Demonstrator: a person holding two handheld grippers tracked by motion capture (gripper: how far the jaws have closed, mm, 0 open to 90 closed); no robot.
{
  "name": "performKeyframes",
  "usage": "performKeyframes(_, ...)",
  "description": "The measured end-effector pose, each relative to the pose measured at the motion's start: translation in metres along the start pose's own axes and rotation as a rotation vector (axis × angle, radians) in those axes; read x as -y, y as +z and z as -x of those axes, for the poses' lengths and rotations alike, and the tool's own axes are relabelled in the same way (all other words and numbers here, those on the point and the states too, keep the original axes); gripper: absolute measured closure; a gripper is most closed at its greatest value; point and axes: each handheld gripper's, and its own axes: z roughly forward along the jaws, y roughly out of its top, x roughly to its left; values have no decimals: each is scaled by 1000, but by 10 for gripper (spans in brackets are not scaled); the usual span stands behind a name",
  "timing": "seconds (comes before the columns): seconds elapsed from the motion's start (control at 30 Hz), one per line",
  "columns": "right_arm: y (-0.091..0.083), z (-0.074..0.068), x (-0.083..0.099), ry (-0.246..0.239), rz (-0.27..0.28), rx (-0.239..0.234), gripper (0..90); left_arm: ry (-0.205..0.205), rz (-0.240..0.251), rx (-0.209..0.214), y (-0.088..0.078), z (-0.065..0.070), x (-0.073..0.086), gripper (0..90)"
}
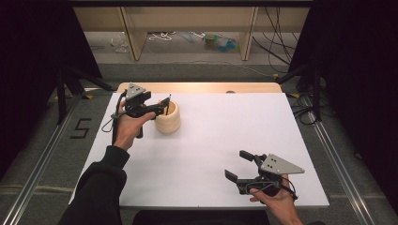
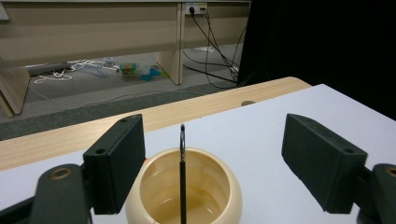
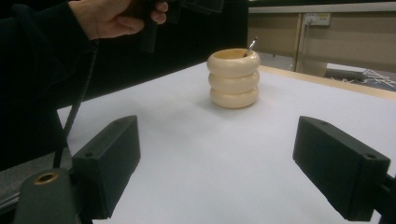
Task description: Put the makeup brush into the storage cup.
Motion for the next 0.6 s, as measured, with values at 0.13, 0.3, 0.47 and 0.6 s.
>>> performKeyframes(0.13, 0, 0, 0, 0, 2, -2, 159, -9, 4, 12, -7, 4, 0, 208)
performKeyframes(0.3, 0, 0, 0, 1, 2, -3, 159, 5, 14, 17, -15, 7, 0, 206)
performKeyframes(0.47, 0, 0, 0, 0, 3, -1, 160, 9, 15, 30, -21, 10, 1, 202)
performKeyframes(0.6, 0, 0, 0, 0, 3, -1, 159, 7, 18, 43, -28, 14, 4, 202)
